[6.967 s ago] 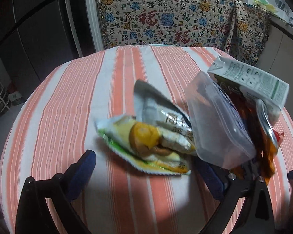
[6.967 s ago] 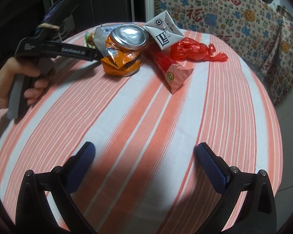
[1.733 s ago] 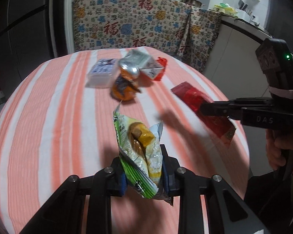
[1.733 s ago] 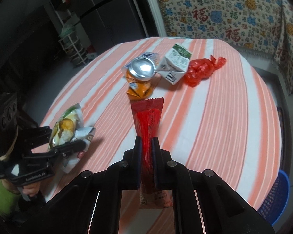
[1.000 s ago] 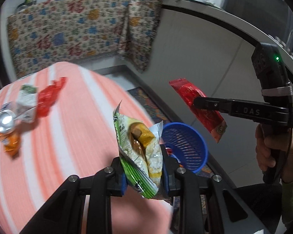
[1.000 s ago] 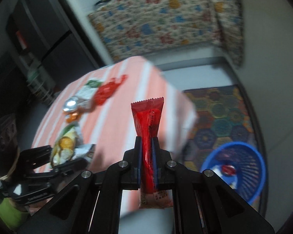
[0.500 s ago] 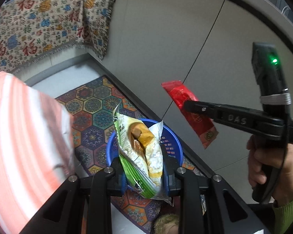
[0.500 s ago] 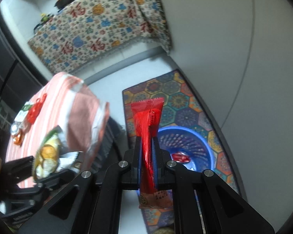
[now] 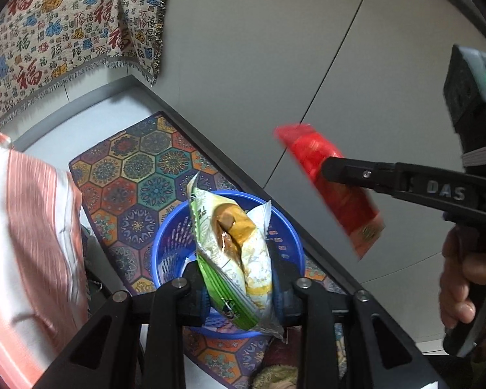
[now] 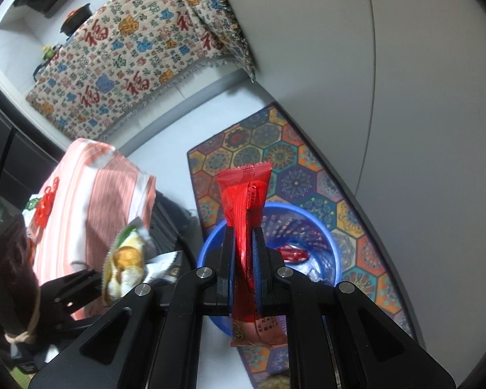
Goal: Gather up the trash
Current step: 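Carry the green bag and red wrapper over the blue wastebasket and release both, then move both tools back over the table toward the crushed orange can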
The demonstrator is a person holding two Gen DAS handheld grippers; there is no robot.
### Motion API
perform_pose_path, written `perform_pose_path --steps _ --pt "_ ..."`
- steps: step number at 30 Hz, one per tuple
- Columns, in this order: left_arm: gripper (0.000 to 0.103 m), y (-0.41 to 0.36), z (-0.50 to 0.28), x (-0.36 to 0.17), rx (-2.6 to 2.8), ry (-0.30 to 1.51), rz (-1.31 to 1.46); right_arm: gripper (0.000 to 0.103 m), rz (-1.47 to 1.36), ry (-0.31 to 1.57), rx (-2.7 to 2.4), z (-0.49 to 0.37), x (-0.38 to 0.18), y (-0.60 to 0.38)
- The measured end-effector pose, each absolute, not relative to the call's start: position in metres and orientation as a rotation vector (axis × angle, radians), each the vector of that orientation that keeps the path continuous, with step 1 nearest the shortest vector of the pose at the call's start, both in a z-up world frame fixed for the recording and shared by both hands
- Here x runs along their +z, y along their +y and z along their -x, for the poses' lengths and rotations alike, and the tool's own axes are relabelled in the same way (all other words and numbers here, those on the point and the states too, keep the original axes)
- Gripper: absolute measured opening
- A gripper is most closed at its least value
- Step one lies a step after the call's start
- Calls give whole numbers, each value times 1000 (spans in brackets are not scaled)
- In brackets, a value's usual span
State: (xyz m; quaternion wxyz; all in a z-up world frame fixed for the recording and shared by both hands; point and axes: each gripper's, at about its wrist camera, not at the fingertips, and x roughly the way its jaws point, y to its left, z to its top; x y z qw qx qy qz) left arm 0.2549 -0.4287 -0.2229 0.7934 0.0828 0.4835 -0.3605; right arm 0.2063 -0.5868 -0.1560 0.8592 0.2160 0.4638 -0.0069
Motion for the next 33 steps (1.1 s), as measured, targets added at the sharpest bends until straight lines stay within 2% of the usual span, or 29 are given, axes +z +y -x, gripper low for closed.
perform_pose_path --steps 1,2,3,7,9,14,24,33 --pt "52 -431 -257 -227 -774 1043 -185 15 -457 971 -18 -206 -156 -587" --pt "61 -433 -255 -228 -768 1043 -187 31 -466 966 -20 -205 -157 -589" --pt "62 -434 -256 -230 -760 1035 -183 47 -474 960 -28 -203 -156 -589" --pt "62 -431 -256 -226 -754 1039 -153 48 -472 929 -75 -196 -148 -594" --pt "62 -425 -252 -218 -744 1026 -144 60 -455 909 -92 -193 -143 -594" --pt "62 -392 -227 -189 -723 984 -132 76 -408 870 -114 -193 -130 -585" --pt "62 -248 -160 -156 -525 940 -110 87 -219 788 -15 -203 -98 -498" --pt "62 -102 -140 -156 -176 920 -77 88 -20 793 347 -210 -99 -315"
